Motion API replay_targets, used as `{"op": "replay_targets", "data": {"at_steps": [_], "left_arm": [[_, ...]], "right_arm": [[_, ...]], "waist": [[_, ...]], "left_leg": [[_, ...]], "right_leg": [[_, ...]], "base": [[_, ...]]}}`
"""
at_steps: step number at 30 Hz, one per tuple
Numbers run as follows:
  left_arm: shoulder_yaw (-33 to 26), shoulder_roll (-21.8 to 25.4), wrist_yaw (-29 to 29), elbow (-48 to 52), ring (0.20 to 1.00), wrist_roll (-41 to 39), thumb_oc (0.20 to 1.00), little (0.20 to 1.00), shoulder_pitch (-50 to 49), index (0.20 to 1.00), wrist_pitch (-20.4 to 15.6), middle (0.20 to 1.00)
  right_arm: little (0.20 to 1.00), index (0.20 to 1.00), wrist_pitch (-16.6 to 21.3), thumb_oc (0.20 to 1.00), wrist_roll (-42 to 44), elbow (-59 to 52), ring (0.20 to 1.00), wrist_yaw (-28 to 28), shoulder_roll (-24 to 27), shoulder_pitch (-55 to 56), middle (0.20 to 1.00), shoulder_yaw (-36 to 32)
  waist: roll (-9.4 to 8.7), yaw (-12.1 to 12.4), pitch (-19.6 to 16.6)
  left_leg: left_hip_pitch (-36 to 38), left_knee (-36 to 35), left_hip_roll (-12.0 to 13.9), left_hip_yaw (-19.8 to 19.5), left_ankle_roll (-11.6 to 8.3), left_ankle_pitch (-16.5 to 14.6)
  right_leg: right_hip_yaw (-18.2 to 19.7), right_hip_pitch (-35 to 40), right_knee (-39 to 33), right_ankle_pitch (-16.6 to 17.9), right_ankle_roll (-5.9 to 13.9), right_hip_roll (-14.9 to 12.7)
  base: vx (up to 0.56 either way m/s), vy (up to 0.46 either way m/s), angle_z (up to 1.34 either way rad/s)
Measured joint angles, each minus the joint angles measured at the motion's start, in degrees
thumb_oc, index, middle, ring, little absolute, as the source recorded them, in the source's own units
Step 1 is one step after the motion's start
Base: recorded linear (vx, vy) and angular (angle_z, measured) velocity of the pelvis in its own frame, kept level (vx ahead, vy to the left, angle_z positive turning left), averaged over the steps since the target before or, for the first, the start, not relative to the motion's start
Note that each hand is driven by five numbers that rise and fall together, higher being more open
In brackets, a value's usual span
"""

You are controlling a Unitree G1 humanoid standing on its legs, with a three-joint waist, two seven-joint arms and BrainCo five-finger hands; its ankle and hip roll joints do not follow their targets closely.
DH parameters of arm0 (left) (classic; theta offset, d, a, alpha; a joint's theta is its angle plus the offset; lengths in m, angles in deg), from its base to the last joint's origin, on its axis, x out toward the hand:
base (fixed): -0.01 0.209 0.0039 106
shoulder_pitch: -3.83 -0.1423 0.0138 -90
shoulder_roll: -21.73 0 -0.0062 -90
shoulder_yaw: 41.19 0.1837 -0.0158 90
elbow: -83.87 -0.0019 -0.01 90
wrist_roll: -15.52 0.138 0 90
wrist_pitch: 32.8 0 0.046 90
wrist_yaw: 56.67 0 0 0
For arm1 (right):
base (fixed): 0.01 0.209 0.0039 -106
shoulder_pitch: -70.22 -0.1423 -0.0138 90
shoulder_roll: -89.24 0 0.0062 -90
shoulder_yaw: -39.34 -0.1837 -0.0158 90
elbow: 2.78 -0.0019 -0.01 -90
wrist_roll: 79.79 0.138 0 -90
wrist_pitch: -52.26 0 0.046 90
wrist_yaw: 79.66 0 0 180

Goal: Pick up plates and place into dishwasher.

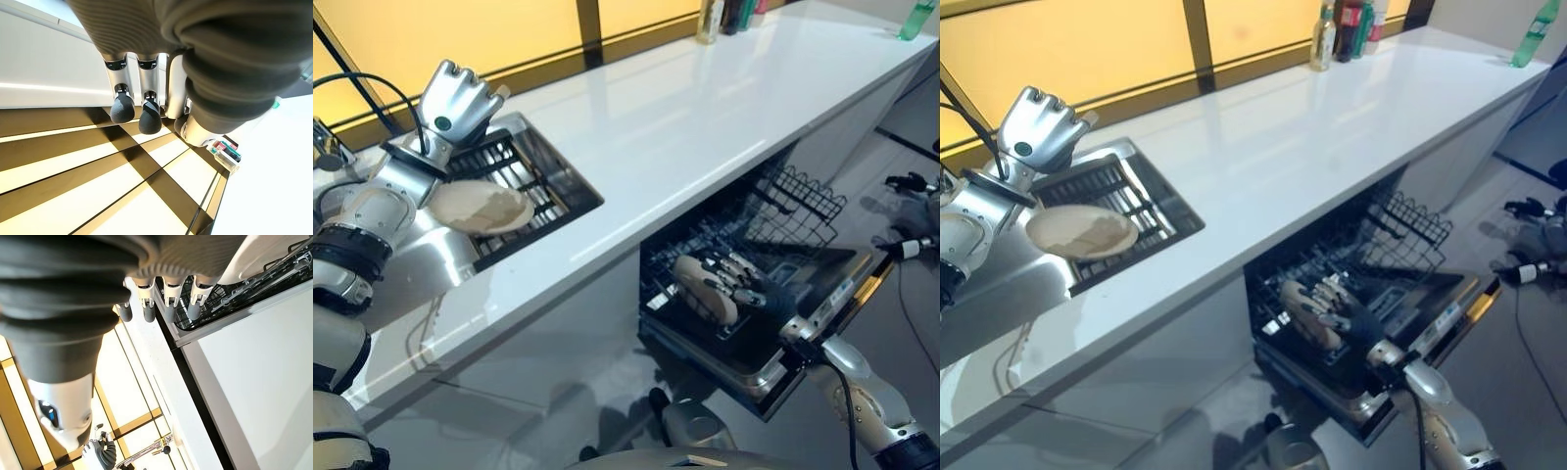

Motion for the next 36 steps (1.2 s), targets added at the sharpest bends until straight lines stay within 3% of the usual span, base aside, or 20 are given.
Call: {"op": "replay_targets", "data": {"at_steps": [4, 5, 6, 7, 8, 10, 15, 20, 24, 28, 32, 36], "left_arm": [[-1.9, 0.0, -2.5, 1.2, 0.2, -1.7, 0.2, 0.2, -3.9, 0.2, -0.1, 0.2], [-2.2, 0.0, -2.9, 1.3, 0.341, -3.0, 0.341, 0.341, -4.7, 0.341, -0.1, 0.341], [-2.2, 0.0, -3.7, 1.2, 0.708, -5.2, 0.708, 0.708, -5.4, 0.708, -0.1, 0.708], [-2.7, -0.2, -4.4, 1.2, 0.708, -8.0, 0.708, 0.708, -6.3, 0.708, -0.1, 0.708], [-3.6, -0.5, -4.9, 1.2, 1.0, -11.3, 1.0, 1.0, -7.3, 1.0, 0.0, 1.0], [-5.9, -1.6, -6.4, 1.0, 1.0, -19.5, 1.0, 1.0, -9.2, 1.0, -0.1, 1.0], [-20.6, -13.2, -11.6, -0.4, 1.0, -39.8, 1.0, 1.0, -16.8, 1.0, 1.0, 1.0], [-24.7, -21.7, -16.5, -2.6, 1.0, -53.8, 1.0, 1.0, -20.5, 1.0, 6.4, 1.0], [-24.9, -22.8, -18.0, -5.1, 1.0, -61.7, 1.0, 1.0, -20.0, 1.0, 9.5, 1.0], [-26.7, -22.8, -18.2, -10.5, 1.0, -74.5, 1.0, 1.0, -14.9, 1.0, 10.3, 1.0], [-28.4, -22.9, -17.3, -16.0, 1.0, -85.6, 1.0, 1.0, -9.8, 1.0, 8.3, 1.0], [-28.6, -22.6, -15.6, -19.8, 1.0, -90.0, 1.0, 1.0, -5.9, 1.0, 7.2, 1.0]], "right_arm": [[1.0, 1.0, -0.7, 1.0, 0.0, 0.0, 1.0, 0.0, 0.0, 0.7, 1.0, -0.2], [1.0, 1.0, -0.8, 1.0, 0.0, 0.0, 1.0, 0.0, -0.1, 1.0, 1.0, -0.2], [1.0, 1.0, -0.8, 1.0, 0.0, 0.0, 1.0, 0.0, -0.1, 1.2, 1.0, -0.2], [1.0, 1.0, -0.8, 1.0, 0.0, 0.0, 1.0, 0.0, -0.1, 1.4, 1.0, -0.2], [1.0, 1.0, -0.8, 1.0, 0.0, 0.0, 1.0, 0.0, -0.1, 1.7, 1.0, -0.2], [1.0, 1.0, -0.8, 1.0, -0.6, 0.0, 1.0, 0.0, -0.2, 1.9, 1.0, -0.2], [1.0, 1.0, -0.8, 1.0, -1.8, 0.1, 1.0, 0.1, -1.3, 2.8, 1.0, -0.6], [1.0, 1.0, -0.8, 1.0, -2.5, 0.0, 1.0, 0.9, -2.5, 2.7, 1.0, -0.5], [1.0, 1.0, -0.8, 1.0, -2.8, -0.2, 1.0, 2.2, -2.9, 1.4, 1.0, 0.1], [1.0, 1.0, -0.6, 1.0, -2.7, -0.2, 1.0, 3.3, -3.0, 0.1, 1.0, 0.3], [1.0, 1.0, 0.7, 1.0, -2.8, -0.2, 1.0, 3.3, -3.0, -1.8, 1.0, 0.8], [1.0, 1.0, 1.3, 1.0, -2.8, -0.2, 1.0, 3.3, -3.0, -3.2, 1.0, 2.0]], "waist": [[0.33, 0.0, -0.3], [0.36, 0.0, -0.3], [0.4, 0.0, -0.3], [0.43, 0.0, -0.4], [0.46, 0.0, -0.4], [0.48, 0.0, -0.4], [0.9, 0.7, -0.9], [0.7, 1.3, -0.8], [-0.05, 0.8, -0.5], [-1.23, 0.7, 1.3], [-1.63, 0.4, 4.5], [-1.56, -0.3, 6.2]], "left_leg": [[0.8, -0.6, -0.1, 0.1, 0.06, 0.2], [0.8, -0.6, -0.1, 0.1, 0.08, 0.3], [0.8, -0.7, -0.1, 0.1, 0.08, 0.4], [0.8, -0.8, -0.1, 0.1, 0.1, 0.4], [0.9, -0.9, -0.1, 0.1, 0.17, 0.5], [0.9, -1.0, -0.1, 0.0, 0.23, 0.5], [0.8, -1.0, -0.2, -0.6, 0.23, 0.6], [0.3, -0.8, -0.2, -0.9, 0.06, 0.8], [-2.6, 0.7, -0.3, -1.1, 0.08, 0.8], [-4.4, 2.1, -0.4, -1.1, 0.08, 0.8], [-5.9, 3.2, -0.7, -1.2, 0.35, 0.8], [-6.3, 3.6, -0.6, -1.2, 0.4, 0.7]], "right_leg": [[0.1, 0.7, 0.0, -0.3, 0.3, 0.0], [0.1, 0.7, 0.0, -0.3, 0.38, 0.0], [0.1, 0.7, 0.0, -0.3, 0.41, -0.1], [0.1, 0.7, 0.0, -0.3, 0.41, -0.1], [0.1, 0.7, 0.1, -0.3, 0.41, 0.0], [0.1, 0.7, 0.1, -0.3, 0.41, 0.0], [-0.2, 0.8, 0.1, -0.4, 0.38, -0.1], [-0.6, 0.5, 0.1, -0.4, 0.38, -0.1], [-0.6, -2.2, 0.7, -0.2, 0.46, -0.2], [-0.6, -3.7, 1.1, 0.3, 0.58, -0.2], [-0.5, -4.6, 1.2, 0.8, 0.9, -0.6], [-0.5, -4.9, 1.1, 1.0, 0.85, -0.6]], "base": [[0.0, 0.0, 0.0], [0.0, 0.0, 0.0], [0.0, 0.0, 0.0], [0.0, 0.0, 0.0], [0.0, 0.0, 0.0], [0.0, 0.0, 0.0], [-0.01, -0.005, 0.02], [-0.09, -0.012, 0.04], [-0.15, -0.003, 0.02], [-0.08, 0.017, 0.01], [-0.05, 0.025, 0.01], [-0.01, 0.007, 0.0]]}}
